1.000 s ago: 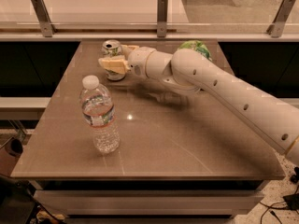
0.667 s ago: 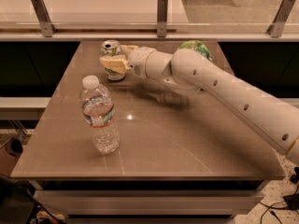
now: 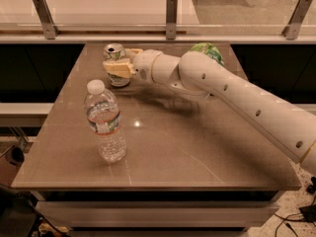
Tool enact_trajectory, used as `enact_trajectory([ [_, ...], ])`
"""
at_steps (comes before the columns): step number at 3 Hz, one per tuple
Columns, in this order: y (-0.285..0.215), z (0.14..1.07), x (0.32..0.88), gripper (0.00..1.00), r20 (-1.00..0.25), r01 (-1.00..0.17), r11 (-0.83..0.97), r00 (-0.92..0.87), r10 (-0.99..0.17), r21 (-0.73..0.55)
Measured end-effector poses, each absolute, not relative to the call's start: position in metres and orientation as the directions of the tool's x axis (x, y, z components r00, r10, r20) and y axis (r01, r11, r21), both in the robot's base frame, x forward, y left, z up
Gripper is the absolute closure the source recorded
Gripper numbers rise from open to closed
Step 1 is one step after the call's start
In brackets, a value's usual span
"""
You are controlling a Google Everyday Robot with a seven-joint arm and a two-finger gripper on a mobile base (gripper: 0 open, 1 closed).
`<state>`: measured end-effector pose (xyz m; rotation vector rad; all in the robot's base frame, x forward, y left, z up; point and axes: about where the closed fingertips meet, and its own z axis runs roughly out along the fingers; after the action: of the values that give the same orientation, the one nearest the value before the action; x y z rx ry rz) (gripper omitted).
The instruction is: Pick 7up can
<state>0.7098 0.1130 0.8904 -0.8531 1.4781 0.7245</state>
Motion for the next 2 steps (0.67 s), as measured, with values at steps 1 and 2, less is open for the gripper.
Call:
enact_trajectory([
  [1, 0.112, 0.899, 0.708, 1.00, -0.996, -0.850, 0.525, 0.001, -0.086, -0.046],
  [2, 0.101, 0.922, 0.706, 1.00, -0.997, -0.858, 0.510, 0.034, -0.075, -0.068],
])
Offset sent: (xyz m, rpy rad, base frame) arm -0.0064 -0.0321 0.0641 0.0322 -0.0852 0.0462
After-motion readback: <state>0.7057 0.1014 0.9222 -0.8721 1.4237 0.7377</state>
